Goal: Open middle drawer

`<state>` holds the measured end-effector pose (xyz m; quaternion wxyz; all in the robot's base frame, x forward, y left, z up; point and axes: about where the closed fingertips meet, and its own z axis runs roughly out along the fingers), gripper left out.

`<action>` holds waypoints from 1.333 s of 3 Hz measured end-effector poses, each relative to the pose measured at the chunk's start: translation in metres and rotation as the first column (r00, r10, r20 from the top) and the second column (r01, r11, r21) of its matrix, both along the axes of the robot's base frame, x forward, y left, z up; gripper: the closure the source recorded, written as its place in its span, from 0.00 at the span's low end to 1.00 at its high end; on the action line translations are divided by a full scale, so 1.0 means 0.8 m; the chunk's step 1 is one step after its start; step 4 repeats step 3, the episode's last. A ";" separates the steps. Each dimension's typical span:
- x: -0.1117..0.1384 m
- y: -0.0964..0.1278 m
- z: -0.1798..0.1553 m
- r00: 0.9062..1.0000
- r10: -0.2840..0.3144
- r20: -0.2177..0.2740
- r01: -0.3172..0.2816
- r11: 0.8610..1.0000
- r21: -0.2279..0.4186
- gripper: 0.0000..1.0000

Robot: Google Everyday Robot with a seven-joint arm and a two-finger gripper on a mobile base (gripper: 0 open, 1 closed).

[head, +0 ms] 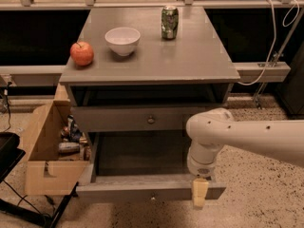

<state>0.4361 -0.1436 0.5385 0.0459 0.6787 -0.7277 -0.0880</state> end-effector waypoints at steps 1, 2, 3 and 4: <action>-0.006 -0.029 0.082 0.998 0.021 0.067 -0.019 0.999 -0.025 0.00; -0.032 -0.059 0.159 0.991 0.055 0.124 -0.052 0.998 -0.030 0.00; -0.060 -0.086 0.233 0.976 0.028 0.215 -0.026 1.000 -0.015 0.00; -0.060 -0.086 0.233 0.976 0.028 0.215 -0.026 1.000 -0.015 0.00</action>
Offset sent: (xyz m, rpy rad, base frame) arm -0.0501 -0.0774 0.2064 -0.0227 -0.2052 0.1079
